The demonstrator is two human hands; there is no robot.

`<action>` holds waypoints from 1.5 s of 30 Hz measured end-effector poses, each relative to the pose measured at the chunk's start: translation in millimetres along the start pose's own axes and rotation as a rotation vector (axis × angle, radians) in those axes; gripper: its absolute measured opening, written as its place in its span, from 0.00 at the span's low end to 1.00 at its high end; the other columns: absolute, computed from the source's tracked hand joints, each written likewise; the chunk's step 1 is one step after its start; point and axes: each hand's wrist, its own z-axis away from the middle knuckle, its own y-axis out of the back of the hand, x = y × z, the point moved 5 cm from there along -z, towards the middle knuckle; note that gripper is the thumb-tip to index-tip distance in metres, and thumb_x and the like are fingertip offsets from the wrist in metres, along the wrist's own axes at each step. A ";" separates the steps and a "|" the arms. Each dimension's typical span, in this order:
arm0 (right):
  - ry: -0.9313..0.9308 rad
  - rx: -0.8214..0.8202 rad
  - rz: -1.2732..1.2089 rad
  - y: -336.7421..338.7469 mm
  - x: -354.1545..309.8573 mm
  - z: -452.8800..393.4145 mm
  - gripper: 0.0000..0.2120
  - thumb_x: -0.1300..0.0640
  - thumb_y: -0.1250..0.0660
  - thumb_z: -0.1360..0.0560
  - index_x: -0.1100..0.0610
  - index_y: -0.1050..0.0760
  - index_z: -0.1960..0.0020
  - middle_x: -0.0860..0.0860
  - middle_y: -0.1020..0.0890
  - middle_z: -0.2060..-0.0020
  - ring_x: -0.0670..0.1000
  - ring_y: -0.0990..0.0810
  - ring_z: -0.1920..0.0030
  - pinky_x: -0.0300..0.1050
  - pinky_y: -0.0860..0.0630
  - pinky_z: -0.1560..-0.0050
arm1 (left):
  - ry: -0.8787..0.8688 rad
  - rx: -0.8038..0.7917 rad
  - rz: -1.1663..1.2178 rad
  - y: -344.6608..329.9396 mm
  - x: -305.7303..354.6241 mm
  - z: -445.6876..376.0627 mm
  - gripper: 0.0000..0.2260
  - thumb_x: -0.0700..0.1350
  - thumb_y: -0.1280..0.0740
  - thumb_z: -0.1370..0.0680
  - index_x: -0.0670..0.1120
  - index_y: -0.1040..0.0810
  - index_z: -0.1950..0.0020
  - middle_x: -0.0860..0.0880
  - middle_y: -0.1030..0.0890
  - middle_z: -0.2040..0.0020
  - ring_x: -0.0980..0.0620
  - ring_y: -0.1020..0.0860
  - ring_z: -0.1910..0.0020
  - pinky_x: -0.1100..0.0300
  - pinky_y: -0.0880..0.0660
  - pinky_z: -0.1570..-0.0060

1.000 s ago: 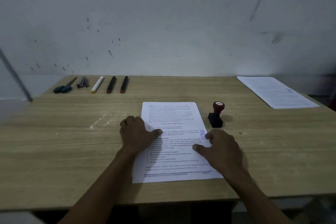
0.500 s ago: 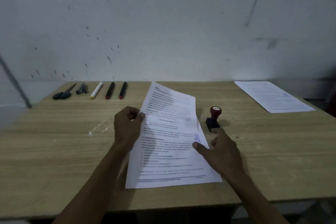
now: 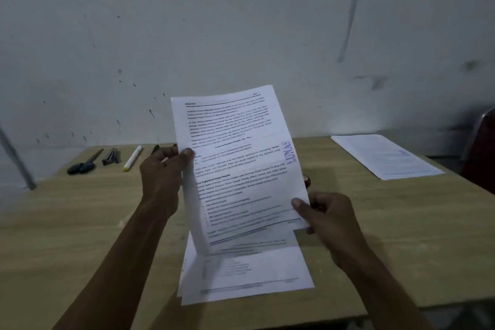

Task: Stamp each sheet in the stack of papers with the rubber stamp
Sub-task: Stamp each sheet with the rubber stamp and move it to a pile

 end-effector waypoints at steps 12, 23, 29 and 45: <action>0.059 0.394 -0.012 127.3 3.7 -50.5 0.08 0.62 0.29 0.25 0.51 0.19 0.61 0.48 0.17 0.69 0.40 0.21 0.74 0.31 0.31 0.76 | -0.037 -0.226 -0.197 -173.8 -1.3 -21.1 0.04 0.37 0.27 0.27 0.41 0.21 0.60 0.45 0.18 0.63 0.49 0.22 0.69 0.59 0.23 0.70; -0.108 0.664 0.159 256.1 66.4 -127.5 0.03 0.60 0.27 0.26 0.59 0.18 0.54 0.53 0.16 0.59 0.52 0.17 0.60 0.49 0.18 0.60 | -0.025 -0.490 -0.510 -341.0 -68.5 -35.9 0.07 0.37 0.26 0.28 0.35 0.20 0.62 0.41 0.18 0.65 0.52 0.25 0.78 0.62 0.27 0.75; -0.170 0.708 0.382 303.6 106.0 -171.0 0.11 0.58 0.29 0.25 0.62 0.18 0.46 0.58 0.16 0.51 0.55 0.19 0.57 0.52 0.19 0.58 | 0.022 -0.584 -0.655 -410.6 -127.9 -41.4 0.06 0.36 0.27 0.29 0.34 0.20 0.61 0.40 0.17 0.65 0.50 0.24 0.76 0.64 0.28 0.78; -0.247 0.614 0.894 366.2 161.1 -277.2 0.12 0.52 0.34 0.21 0.59 0.22 0.43 0.55 0.17 0.48 0.51 0.20 0.54 0.43 0.26 0.55 | 0.030 -0.645 -0.838 -526.8 -236.8 -77.6 0.06 0.38 0.26 0.32 0.37 0.20 0.63 0.42 0.17 0.65 0.45 0.17 0.67 0.50 0.18 0.63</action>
